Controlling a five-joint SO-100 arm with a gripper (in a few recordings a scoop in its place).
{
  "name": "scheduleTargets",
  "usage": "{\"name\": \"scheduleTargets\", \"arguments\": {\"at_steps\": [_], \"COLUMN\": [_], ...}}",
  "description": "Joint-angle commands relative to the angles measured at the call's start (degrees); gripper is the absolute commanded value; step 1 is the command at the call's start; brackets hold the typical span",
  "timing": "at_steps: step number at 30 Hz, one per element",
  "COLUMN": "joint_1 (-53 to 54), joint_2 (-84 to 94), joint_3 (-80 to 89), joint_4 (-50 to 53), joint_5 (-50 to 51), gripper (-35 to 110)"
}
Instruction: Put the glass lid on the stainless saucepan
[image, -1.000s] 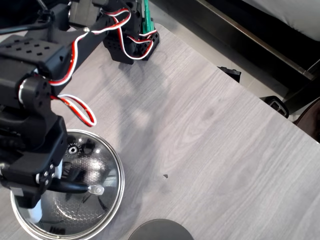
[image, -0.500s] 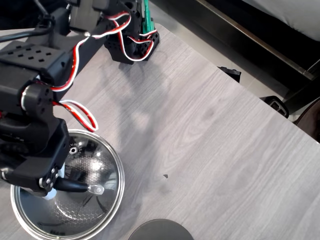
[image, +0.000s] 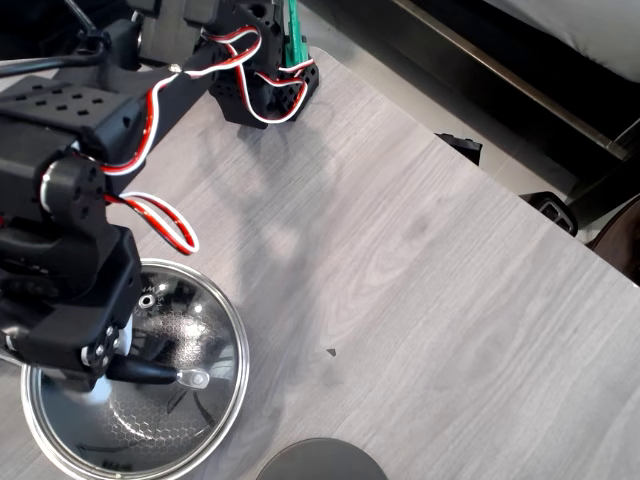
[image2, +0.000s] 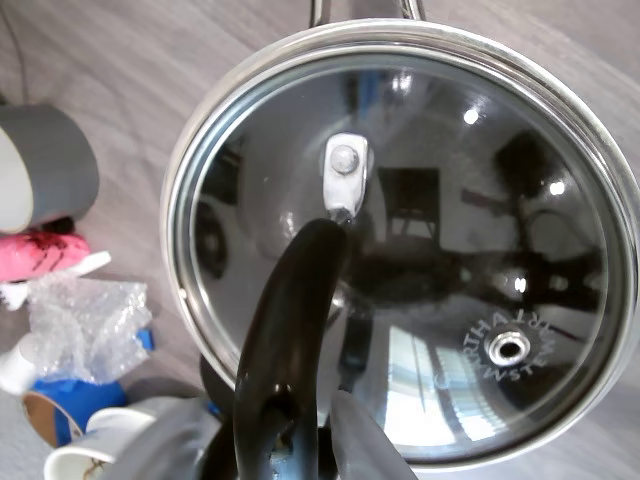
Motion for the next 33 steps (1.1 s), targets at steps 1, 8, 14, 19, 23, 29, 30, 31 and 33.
{"name": "scheduleTargets", "arguments": {"at_steps": [1,8,14,19,23,29,30,31,33], "joint_1": [1.3,2.3,-0.3,-4.7,-10.0,-19.2,-19.7,-19.9,-18.9], "joint_2": [1.2,6.4,20.0,38.6,65.3,111.8,116.1,119.4,124.6], "joint_3": [-2.2,3.3,16.4,36.4,69.3,110.7,114.6,118.4,124.5], "joint_4": [0.3,0.5,0.4,-1.5,-15.5,-27.1,-27.2,-27.4,-27.9], "joint_5": [-0.3,-0.5,-0.7,-0.4,-0.4,-0.8,-0.8,-0.7,-1.2], "gripper": [21,21,21,21,21,1,0,0,0]}}
